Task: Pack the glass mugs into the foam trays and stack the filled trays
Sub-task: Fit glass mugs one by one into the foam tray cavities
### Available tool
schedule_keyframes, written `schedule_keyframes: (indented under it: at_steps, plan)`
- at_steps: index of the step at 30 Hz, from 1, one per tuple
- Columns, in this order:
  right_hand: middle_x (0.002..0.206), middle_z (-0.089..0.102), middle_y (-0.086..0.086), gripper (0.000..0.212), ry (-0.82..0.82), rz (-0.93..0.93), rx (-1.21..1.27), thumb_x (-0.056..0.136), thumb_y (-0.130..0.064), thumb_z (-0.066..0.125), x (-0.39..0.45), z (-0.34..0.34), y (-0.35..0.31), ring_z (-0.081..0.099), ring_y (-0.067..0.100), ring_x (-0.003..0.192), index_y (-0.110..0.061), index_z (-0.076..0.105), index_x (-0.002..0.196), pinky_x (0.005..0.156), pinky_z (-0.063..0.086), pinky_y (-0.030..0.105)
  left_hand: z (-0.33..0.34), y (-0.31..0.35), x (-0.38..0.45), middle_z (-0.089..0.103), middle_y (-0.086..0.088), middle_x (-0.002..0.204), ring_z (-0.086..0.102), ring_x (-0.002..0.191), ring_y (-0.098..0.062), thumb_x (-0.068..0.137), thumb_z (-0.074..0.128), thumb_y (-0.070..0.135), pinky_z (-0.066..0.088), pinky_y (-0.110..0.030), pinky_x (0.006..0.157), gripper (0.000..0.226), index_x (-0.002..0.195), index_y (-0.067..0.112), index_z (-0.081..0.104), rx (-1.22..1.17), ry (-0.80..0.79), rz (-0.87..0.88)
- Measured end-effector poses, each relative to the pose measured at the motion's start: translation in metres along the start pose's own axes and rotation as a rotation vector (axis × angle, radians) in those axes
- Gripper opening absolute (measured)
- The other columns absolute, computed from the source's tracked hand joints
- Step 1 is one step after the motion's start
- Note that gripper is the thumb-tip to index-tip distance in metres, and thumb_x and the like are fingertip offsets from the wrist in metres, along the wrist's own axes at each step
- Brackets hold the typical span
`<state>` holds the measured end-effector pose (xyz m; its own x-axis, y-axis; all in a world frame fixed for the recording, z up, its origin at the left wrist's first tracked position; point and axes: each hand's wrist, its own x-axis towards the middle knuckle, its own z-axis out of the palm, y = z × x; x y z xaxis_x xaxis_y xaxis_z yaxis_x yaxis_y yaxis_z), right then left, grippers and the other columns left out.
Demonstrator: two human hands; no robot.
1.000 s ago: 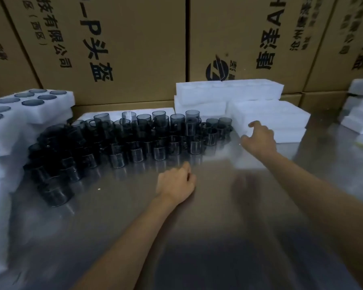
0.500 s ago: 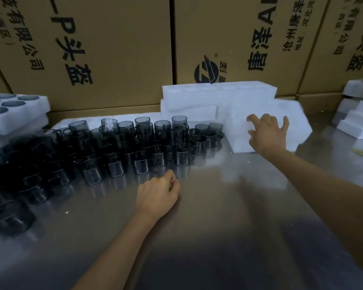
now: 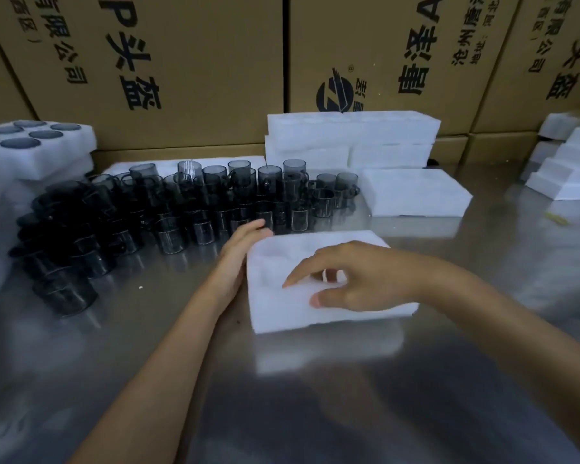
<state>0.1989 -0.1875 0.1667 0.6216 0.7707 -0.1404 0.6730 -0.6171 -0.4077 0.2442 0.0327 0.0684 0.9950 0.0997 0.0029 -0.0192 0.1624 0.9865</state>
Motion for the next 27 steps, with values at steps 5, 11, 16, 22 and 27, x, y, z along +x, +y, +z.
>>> schedule_keyframes:
  at_steps: [5, 11, 16, 22, 27]
  plan:
    - [0.088, 0.075, -0.007, 0.018, 0.216, -0.045, 0.330, 0.093, -0.030, 0.067, 0.033, -0.015, 0.000, 0.070, 0.010, 0.086, -0.026, 0.073, 0.109, 0.079, 0.055, 0.025, -0.015, 0.000, -0.009, 0.075, -0.006, 0.095, 0.070, 0.083, -0.022, 0.080, 0.063, 0.003, 0.056, -0.027, 0.069, 0.032, 0.100, 0.024, 0.076, 0.115, -0.124, -0.010]
    - [0.109, 0.053, -0.001, 0.049, 0.575, 0.295, 0.260, 0.092, -0.022, 0.060, 0.136, -0.035, 0.067, 0.052, 0.017, 0.095, -0.025, 0.049, 0.140, 0.083, 0.041, 0.024, -0.032, 0.002, 0.002, 0.073, -0.004, 0.098, 0.068, 0.087, -0.019, 0.070, 0.068, 0.026, 0.052, -0.034, 0.079, 0.032, 0.101, 0.022, 0.076, 0.091, -0.186, -0.060]
    - [0.133, 0.057, 0.011, 0.061, 0.591, 0.397, 0.131, 0.090, -0.025, 0.062, 0.193, -0.028, 0.098, 0.051, 0.033, 0.124, -0.029, 0.040, 0.147, 0.105, 0.044, 0.044, -0.042, 0.001, 0.006, 0.067, -0.001, 0.084, 0.064, 0.079, -0.014, 0.073, 0.070, 0.039, 0.050, -0.026, 0.070, 0.034, 0.102, 0.023, 0.076, 0.125, -0.249, -0.064]
    - [0.094, 0.063, -0.001, 0.017, 0.778, 0.387, 0.199, 0.086, -0.023, 0.071, 0.202, -0.013, 0.102, 0.062, 0.028, 0.100, -0.019, 0.064, 0.102, 0.083, 0.047, 0.031, -0.039, 0.000, 0.002, 0.068, 0.000, 0.078, 0.064, 0.071, -0.010, 0.081, 0.065, 0.037, 0.049, -0.018, 0.060, 0.024, 0.099, 0.025, 0.076, 0.133, -0.222, -0.040]
    - [0.083, 0.062, -0.018, 0.017, 0.934, 0.230, 0.286, 0.078, -0.012, 0.074, 0.154, -0.003, 0.070, 0.061, 0.008, 0.090, -0.024, 0.064, 0.084, 0.075, 0.041, 0.014, -0.034, 0.003, -0.002, 0.075, -0.009, 0.094, 0.071, 0.082, -0.018, 0.090, 0.061, 0.028, 0.054, -0.023, 0.065, 0.020, 0.103, 0.022, 0.075, -0.042, -0.082, -0.033]
